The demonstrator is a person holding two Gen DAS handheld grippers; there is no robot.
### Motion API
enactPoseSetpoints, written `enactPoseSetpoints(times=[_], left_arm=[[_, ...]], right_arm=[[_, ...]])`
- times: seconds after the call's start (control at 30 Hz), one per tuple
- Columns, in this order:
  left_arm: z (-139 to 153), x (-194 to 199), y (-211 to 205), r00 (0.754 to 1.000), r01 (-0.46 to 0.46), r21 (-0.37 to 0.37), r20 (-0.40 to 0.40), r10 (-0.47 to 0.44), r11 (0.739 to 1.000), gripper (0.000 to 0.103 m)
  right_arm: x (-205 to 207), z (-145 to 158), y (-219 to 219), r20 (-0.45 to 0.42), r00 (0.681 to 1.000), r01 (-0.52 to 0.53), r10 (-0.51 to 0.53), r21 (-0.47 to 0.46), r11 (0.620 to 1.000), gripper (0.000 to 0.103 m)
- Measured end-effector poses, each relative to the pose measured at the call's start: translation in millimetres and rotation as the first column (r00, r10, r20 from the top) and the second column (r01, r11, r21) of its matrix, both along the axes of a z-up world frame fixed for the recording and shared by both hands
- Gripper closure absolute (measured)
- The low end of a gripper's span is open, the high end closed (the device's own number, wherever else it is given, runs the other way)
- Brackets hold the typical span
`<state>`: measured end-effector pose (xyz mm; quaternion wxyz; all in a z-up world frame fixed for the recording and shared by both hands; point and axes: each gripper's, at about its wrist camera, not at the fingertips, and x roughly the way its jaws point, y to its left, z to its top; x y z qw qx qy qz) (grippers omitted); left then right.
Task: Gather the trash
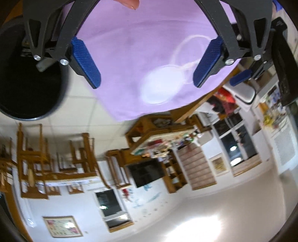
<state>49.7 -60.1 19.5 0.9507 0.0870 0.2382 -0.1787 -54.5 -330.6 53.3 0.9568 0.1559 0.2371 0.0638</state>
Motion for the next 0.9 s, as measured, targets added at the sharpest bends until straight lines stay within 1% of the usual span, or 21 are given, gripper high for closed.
enactPoseSetpoints(times=[0.07,0.13,0.2,0.3,0.37,0.47,0.5,0.53,0.63,0.77,0.9], left_arm=[[-1,-1,28,0.997,-0.077,-0.014,0.01,0.078,0.997,0.005],[-2,-2,53,0.993,-0.114,-0.056,0.005,0.114,0.992,0.005],[-2,-4,70,0.989,-0.146,-0.08,0.009,0.147,0.986,0.005],[0,-5,91,0.983,-0.184,-0.113,0.004,0.185,0.976,0.005],[0,-7,102,0.981,-0.192,-0.131,-0.005,0.193,0.973,0.005],[-1,-7,111,0.978,-0.208,-0.136,-0.001,0.21,0.969,0.005],[-3,-7,113,0.978,-0.208,-0.139,-0.003,0.209,0.968,0.005],[-5,-8,115,0.978,-0.206,-0.144,-0.007,0.208,0.968,0.005],[-12,-7,125,0.977,-0.212,-0.155,-0.021,0.211,0.965,0.005],[-17,-8,133,0.975,-0.221,-0.165,-0.041,0.217,0.961,0.005],[-21,-9,135,0.974,-0.228,-0.169,-0.048,0.223,0.959,0.005]], right_arm=[[4,-4,38,0.008,1.0,-0.019,0.02,-0.042,0.999,0.005],[5,-7,69,0.023,0.999,-0.027,0.029,-0.091,0.996,0.005],[6,-9,99,0.057,0.998,-0.022,0.031,-0.153,0.988,0.005],[2,-15,127,0.115,0.993,0.006,0.021,-0.227,0.974,0.005],[4,-19,130,0.145,0.989,0.026,0.01,-0.248,0.968,0.005],[1,-24,139,0.192,0.981,0.067,-0.012,-0.279,0.958,0.005],[1,-24,136,0.197,0.98,0.075,-0.017,-0.291,0.954,0.005],[-2,-24,134,0.221,0.975,0.088,-0.021,-0.296,0.951,0.005],[-7,-24,135,0.26,0.965,0.093,-0.012,-0.303,0.948,0.005],[-15,-24,126,0.283,0.959,0.101,-0.016,-0.288,0.952,0.005],[-21,-24,120,0.286,0.958,0.105,-0.024,-0.273,0.956,0.005]])
